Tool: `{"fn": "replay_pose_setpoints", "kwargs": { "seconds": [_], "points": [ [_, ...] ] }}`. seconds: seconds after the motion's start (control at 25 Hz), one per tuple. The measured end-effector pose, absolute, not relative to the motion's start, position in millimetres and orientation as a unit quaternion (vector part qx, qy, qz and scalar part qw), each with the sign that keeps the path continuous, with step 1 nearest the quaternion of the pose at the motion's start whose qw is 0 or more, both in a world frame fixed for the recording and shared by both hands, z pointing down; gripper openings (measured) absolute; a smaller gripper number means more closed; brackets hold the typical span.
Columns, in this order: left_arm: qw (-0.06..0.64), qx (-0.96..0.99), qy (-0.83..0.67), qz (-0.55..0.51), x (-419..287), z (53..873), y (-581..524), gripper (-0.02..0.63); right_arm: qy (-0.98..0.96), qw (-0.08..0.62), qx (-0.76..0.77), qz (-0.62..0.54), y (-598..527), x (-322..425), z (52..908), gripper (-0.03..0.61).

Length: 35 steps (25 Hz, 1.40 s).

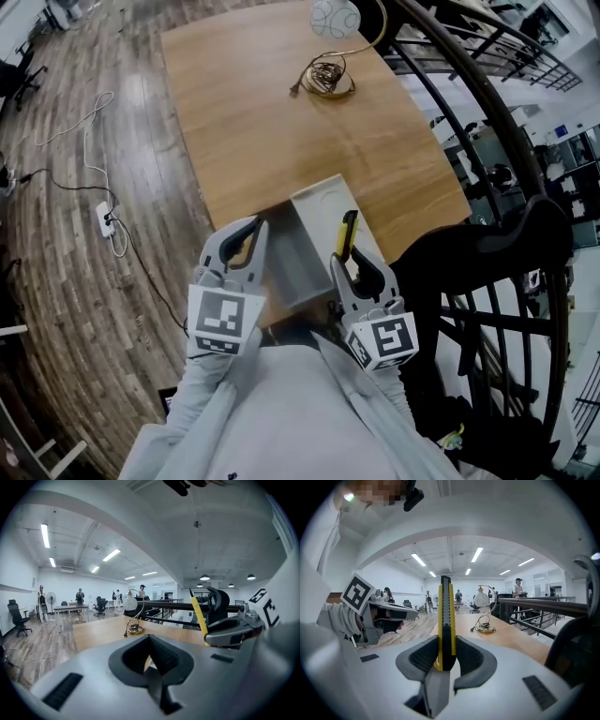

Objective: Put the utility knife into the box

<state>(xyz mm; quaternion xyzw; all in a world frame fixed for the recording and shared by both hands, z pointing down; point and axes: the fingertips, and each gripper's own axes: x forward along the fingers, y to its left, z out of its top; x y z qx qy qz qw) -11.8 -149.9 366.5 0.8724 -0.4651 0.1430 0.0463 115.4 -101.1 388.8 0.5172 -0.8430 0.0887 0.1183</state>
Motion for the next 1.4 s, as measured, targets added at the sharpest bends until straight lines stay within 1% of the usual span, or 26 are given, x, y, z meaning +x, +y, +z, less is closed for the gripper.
{"fn": "replay_pose_setpoints", "kwargs": {
  "seconds": [0.24, 0.84, 1.16, 1.4],
  "points": [
    [0.049, 0.866, -0.473, 0.155, -1, 372, -168, 0.018, -0.854, 0.115, 0.499, 0.091, -126, 119, 389, 0.127],
    [0.057, 0.864, -0.475, 0.157, -18, 379, -180, 0.018, -0.852, 0.133, 0.496, 0.107, -133, 103, 401, 0.129],
    [0.066, 0.865, -0.472, 0.157, -22, 391, -175, 0.018, -0.849, 0.162, 0.487, 0.124, -130, 88, 424, 0.129],
    [0.085, 0.865, -0.471, 0.153, -26, 410, -173, 0.018, -0.844, 0.208, 0.476, 0.135, -126, 75, 456, 0.129]
  ]
}}
